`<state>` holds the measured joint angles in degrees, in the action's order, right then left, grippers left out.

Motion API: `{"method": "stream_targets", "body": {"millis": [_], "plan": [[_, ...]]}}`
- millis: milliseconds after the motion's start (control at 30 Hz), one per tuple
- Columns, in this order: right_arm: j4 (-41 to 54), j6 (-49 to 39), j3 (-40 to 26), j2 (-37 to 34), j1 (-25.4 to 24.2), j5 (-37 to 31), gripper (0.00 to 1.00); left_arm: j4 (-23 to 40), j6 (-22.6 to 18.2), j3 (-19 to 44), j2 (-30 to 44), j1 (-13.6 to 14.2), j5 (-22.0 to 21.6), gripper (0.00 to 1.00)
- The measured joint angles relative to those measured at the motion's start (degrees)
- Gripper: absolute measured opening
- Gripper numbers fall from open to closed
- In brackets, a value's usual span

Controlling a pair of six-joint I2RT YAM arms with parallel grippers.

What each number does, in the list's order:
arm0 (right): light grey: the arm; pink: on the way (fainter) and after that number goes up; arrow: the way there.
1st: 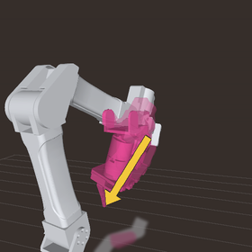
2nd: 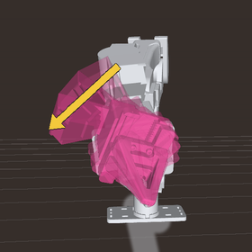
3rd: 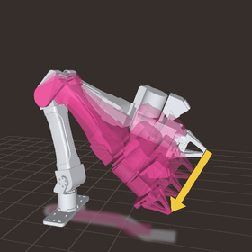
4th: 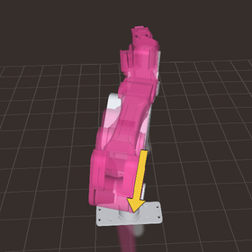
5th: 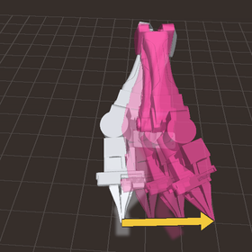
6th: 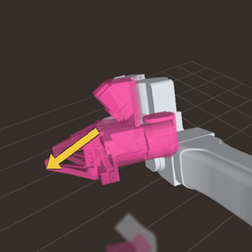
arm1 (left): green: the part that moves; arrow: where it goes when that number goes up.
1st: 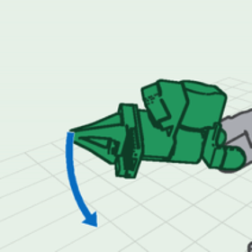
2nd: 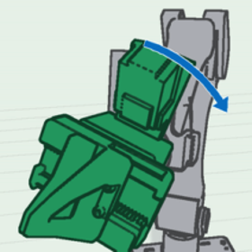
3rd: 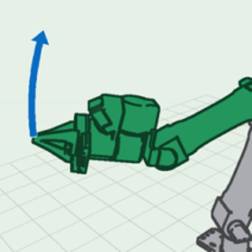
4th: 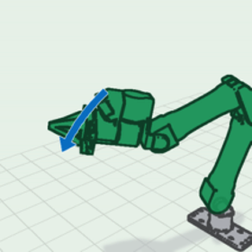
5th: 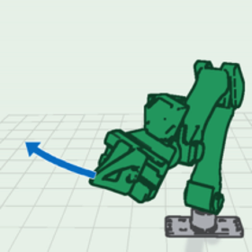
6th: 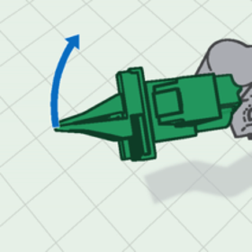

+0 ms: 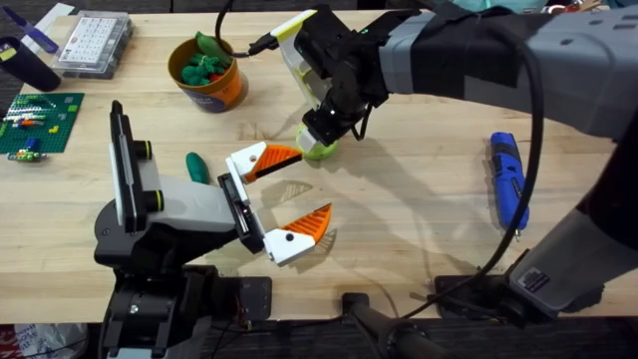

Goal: Pick up the gripper from the table and insert it into the empty holder that is missing its gripper. Then pick up a screw, insert it into the mounting hole, and use the screwdriver to tighten it. Finally, clean up the table by picking up the vegetable and placing it into the bucket.

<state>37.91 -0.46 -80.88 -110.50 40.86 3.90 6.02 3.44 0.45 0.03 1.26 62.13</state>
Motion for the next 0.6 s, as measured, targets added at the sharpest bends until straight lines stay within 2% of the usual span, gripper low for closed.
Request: {"method": "stream_targets", "body": {"millis": [600], "plan": [[2.5, 0.0, 0.0, 0.0, -0.1, -0.1, 0.432, 0.0, 0.0, 0.0, 0.0, 0.0, 0.0, 0.986]]}}
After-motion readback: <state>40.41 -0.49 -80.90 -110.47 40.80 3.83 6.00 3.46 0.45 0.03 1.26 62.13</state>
